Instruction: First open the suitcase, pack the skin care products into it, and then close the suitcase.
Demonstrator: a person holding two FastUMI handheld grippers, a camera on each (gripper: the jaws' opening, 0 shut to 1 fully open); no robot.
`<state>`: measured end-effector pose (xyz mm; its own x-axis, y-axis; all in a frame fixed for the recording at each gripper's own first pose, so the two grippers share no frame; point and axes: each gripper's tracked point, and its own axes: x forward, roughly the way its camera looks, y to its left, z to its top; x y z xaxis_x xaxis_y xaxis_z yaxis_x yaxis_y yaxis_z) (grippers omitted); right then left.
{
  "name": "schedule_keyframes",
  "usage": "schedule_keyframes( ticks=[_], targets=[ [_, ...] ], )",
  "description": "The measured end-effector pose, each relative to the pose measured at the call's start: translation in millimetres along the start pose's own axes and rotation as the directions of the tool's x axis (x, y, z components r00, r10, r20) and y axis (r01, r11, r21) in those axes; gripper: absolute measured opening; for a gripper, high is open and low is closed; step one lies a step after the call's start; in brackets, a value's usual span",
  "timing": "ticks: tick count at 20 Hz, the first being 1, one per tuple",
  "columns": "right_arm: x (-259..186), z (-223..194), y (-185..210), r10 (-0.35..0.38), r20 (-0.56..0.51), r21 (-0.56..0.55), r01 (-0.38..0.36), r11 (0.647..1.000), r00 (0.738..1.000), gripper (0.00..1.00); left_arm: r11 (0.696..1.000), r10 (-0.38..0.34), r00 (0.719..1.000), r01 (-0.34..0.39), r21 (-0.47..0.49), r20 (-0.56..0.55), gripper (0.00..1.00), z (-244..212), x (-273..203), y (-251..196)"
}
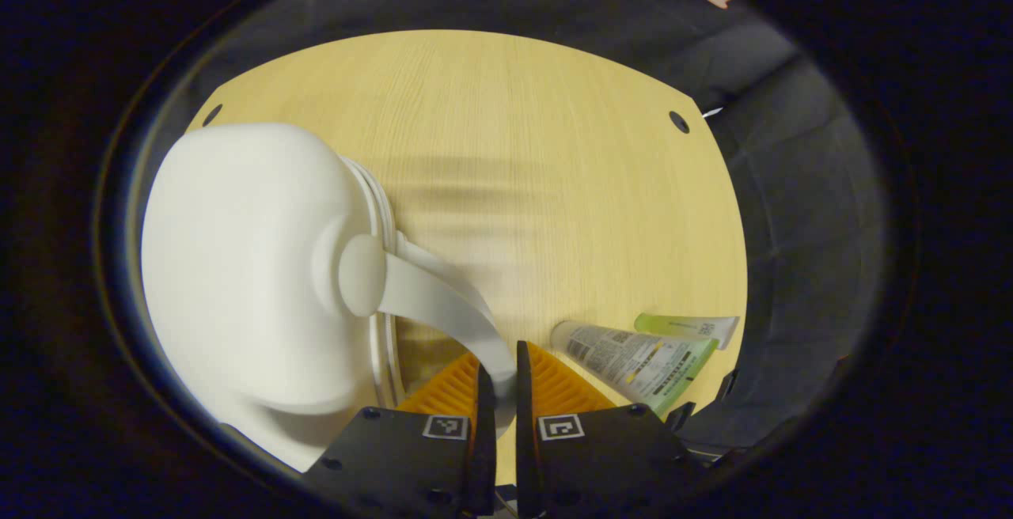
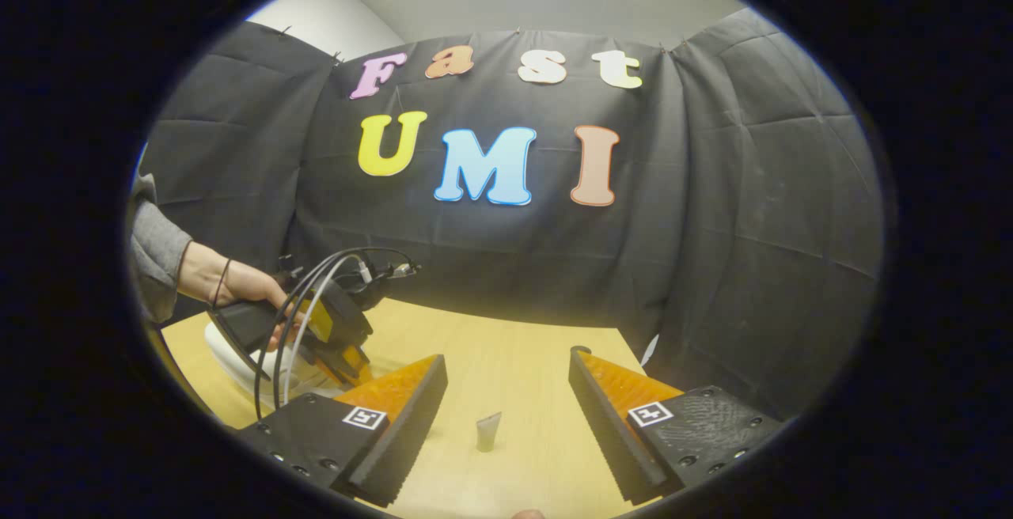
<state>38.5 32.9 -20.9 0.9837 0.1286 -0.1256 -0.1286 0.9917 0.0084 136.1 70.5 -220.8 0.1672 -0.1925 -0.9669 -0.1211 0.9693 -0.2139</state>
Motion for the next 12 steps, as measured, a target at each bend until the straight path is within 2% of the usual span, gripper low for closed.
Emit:
schedule_keyframes(
  ticks=[4,7,8,9,12],
  targets=[
    [-1,5,5,0.000,0.017,0.001,0.000,1.000,1.000,0.94,0.999,-0.028,0.999,0.028,0.017,0.021,0.18,33,-75,1],
    [-1,9,9,0.008,0.032,-0.003,-0.008,1.000,0.999,0.94,0.998,-0.034,0.997,0.030,0.063,0.066,0.18,73,-156,6],
    [0,10,12,0.015,0.033,-0.003,-0.015,1.000,0.999,0.94,0.997,-0.033,0.995,0.025,0.079,0.093,0.18,30,-166,12],
    [0,10,14,0.020,0.036,-0.001,-0.020,1.000,0.999,0.94,0.997,-0.032,0.993,0.023,0.076,0.117,0.18,67,-180,13],
    [2,12,20,0.024,0.037,0.014,-0.025,1.000,0.999,0.94,0.999,-0.032,0.983,0.028,0.025,0.181,0.18,94,-259,46]
  ],
)
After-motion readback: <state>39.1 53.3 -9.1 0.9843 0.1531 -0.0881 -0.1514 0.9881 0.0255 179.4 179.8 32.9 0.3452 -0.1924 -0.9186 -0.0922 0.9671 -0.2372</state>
